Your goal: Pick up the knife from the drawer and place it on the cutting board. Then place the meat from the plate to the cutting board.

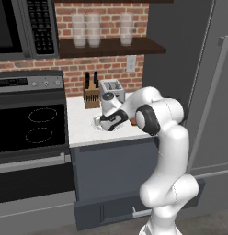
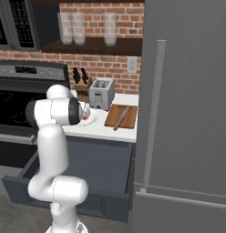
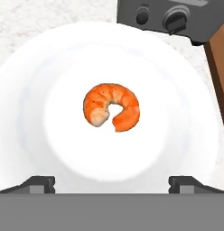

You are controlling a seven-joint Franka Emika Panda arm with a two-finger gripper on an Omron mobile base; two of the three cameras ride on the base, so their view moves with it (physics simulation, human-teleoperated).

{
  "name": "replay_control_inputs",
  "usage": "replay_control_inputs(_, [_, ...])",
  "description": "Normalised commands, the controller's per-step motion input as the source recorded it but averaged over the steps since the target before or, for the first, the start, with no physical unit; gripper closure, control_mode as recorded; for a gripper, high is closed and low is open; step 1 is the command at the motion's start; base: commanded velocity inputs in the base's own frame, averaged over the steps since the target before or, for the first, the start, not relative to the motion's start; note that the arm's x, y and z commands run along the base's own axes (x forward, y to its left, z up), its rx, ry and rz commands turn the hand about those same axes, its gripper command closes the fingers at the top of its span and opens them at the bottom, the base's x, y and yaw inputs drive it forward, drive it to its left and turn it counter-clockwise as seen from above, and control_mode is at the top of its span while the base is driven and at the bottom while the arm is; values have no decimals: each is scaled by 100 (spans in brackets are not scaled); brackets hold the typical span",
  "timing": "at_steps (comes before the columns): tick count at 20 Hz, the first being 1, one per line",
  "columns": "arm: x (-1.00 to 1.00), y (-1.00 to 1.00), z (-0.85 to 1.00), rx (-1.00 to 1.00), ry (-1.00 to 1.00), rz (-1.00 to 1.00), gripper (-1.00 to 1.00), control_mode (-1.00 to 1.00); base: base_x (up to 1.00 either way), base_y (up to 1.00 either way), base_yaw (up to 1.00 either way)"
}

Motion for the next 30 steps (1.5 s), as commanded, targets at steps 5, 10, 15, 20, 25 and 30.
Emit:
replay_control_inputs(5, [29, 0, 0, 0, 0, 0, -100, -100, 0, 0, 0])
replay_control_inputs(10, [19, 0, -5, 0, 0, 0, -100, -100, 0, 0, 0])
replay_control_inputs(15, [3, 0, -15, 0, 0, 0, -100, -100, 0, 0, 0])
replay_control_inputs(20, [8, 0, -19, 0, 0, 0, -100, -100, 0, 0, 0])
replay_control_inputs(25, [22, 0, -9, 0, 0, 0, -100, -100, 0, 0, 0])
replay_control_inputs(30, [23, 0, -6, 0, 0, 0, -100, -100, 0, 0, 0])
